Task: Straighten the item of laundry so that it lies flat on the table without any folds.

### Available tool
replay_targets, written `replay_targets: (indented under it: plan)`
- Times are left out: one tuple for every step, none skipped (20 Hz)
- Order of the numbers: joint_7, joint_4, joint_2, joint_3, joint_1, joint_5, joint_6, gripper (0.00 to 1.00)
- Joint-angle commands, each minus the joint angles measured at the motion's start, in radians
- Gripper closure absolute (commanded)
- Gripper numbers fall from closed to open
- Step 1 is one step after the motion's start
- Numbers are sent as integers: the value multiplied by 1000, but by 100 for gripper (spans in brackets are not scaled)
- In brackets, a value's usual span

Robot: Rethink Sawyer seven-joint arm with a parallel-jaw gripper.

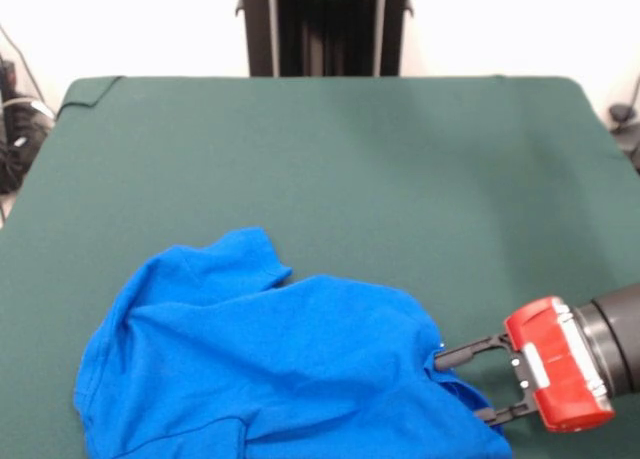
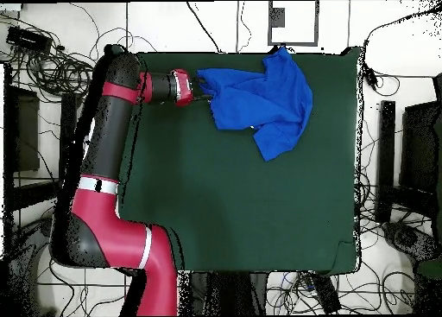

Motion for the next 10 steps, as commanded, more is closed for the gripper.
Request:
replay_targets:
  plan:
    - [-200, -76, -6, -12, -7, 77, 81, 0]
    - [-204, -78, -7, -14, -8, 88, 90, 0]
    - [-205, -79, -7, -14, -8, 93, 94, 0]
    - [-206, -80, -7, -18, -8, 102, 100, 0]
    - [-206, -80, -7, -23, -9, 111, 106, 0]
    - [-204, -79, -6, -32, -10, 121, 109, 0]
    - [-203, -78, -5, -36, -10, 124, 110, 0]
    - [-204, -78, -6, -42, -10, 127, 114, 0]
    - [-205, -77, -6, -48, -10, 129, 117, 0]
    - [-205, -75, -7, -56, -9, 128, 121, 0]
